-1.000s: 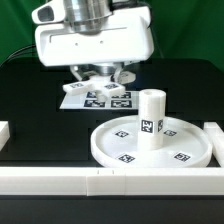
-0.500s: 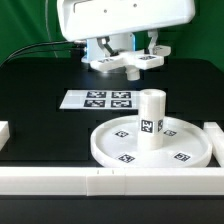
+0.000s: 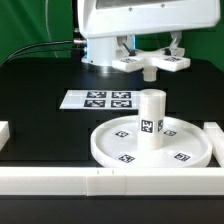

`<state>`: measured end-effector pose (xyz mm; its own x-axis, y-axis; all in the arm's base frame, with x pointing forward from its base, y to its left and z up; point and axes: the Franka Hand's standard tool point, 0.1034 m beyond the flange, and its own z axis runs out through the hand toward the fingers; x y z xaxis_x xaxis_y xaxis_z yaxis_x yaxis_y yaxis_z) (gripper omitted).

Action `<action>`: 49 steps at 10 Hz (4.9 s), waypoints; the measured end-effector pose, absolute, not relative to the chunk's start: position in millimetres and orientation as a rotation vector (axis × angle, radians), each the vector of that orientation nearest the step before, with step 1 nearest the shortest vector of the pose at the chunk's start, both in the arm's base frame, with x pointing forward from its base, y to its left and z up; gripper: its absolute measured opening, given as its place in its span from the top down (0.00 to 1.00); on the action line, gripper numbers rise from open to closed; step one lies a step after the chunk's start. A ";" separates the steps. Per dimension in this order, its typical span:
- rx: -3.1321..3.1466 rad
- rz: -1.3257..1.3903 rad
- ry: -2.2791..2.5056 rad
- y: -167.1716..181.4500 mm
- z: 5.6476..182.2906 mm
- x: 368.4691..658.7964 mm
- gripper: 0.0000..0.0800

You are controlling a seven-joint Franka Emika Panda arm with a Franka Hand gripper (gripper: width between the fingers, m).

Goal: Assemble round table

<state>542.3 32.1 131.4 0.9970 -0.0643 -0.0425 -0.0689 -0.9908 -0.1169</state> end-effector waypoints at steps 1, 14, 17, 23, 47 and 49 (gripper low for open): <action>-3.020 0.056 0.107 32.1 130.9 544.1 0.44; -3.031 0.005 -0.080 39.8 122.5 554.9 0.44; -3.032 0.005 -0.074 37.3 124.1 555.1 0.44; -3.035 0.011 -0.061 29.5 120.1 553.2 0.44; -2.717 -0.052 1.185 37.2 105.5 557.3 0.44; -2.505 -0.061 1.529 37.1 105.3 557.0 0.44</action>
Offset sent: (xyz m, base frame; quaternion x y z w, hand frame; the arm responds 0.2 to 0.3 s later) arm 0.0138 0.0071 -0.0082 -0.0273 0.0206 -0.0977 0.9946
